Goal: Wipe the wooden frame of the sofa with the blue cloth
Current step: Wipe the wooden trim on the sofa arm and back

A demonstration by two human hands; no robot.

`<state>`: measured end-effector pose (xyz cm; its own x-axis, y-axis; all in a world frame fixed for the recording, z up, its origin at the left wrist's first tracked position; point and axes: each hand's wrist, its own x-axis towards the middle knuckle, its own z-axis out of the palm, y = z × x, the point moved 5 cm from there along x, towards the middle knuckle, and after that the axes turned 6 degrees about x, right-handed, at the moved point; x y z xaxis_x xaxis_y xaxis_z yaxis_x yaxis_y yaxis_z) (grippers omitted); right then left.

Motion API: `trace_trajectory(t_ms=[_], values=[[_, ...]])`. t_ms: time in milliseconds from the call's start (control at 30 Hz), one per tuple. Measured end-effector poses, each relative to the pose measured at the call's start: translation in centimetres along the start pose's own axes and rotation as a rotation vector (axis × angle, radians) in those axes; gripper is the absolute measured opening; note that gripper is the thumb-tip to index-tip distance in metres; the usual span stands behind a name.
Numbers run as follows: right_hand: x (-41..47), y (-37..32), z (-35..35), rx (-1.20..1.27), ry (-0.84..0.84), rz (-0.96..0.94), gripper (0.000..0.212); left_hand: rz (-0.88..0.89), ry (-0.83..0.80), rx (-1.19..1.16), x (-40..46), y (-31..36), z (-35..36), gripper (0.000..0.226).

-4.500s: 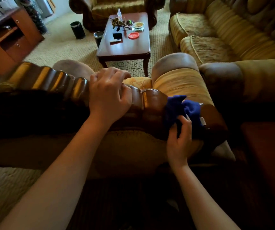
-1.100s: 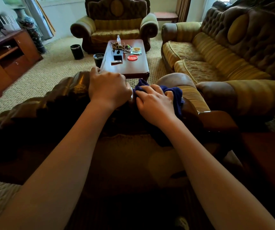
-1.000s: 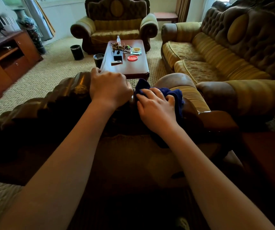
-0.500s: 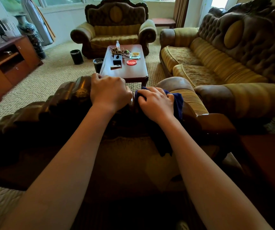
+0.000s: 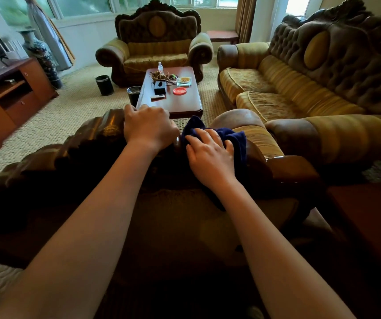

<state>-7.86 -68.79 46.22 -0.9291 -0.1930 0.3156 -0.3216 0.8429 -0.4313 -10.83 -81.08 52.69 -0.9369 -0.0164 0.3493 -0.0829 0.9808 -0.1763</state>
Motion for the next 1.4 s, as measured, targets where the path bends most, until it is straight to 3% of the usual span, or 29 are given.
trace_trajectory(t_ms=[333,400,567,733,867,1000,1100,1233,1333,1400], values=[[2.6,0.5,0.4,0.015,-0.012,-0.025,0.037,-0.074,-0.076,-0.063,0.3,-0.5,0.0,0.032],[4.8,1.3,0.1,0.069,-0.111,0.0,0.036,-0.107,-0.093,-0.102,0.5,-0.6,0.0,0.03],[10.0,3.6,0.7,0.256,-0.613,0.031,0.03,-0.214,-0.085,-0.048,1.2,0.0,0.2,0.031],[11.6,2.4,1.7,0.265,-0.861,-0.214,0.037,-0.354,0.014,0.095,0.9,1.1,0.7,0.03],[12.1,1.5,3.5,0.302,-1.056,-0.34,0.038,-0.409,-0.005,0.215,1.3,1.8,1.2,0.029],[12.5,1.6,4.6,0.418,-1.185,-0.362,0.041,-0.423,-0.036,0.303,1.4,2.2,1.5,0.028],[12.7,2.4,5.6,0.523,-1.232,-0.358,0.031,-0.483,0.004,0.24,1.0,2.2,1.4,0.032],[12.6,5.1,6.0,0.64,-1.215,-0.458,0.053,-0.528,0.052,0.169,0.9,2.2,1.4,0.028],[12.6,9.1,5.1,0.773,-1.289,-0.385,0.031,-0.508,-0.042,0.242,1.6,2.4,1.8,0.029],[12.3,10.6,4.4,0.848,-1.368,-0.367,0.028,-0.494,-0.121,0.323,1.8,2.6,2.2,0.032]])
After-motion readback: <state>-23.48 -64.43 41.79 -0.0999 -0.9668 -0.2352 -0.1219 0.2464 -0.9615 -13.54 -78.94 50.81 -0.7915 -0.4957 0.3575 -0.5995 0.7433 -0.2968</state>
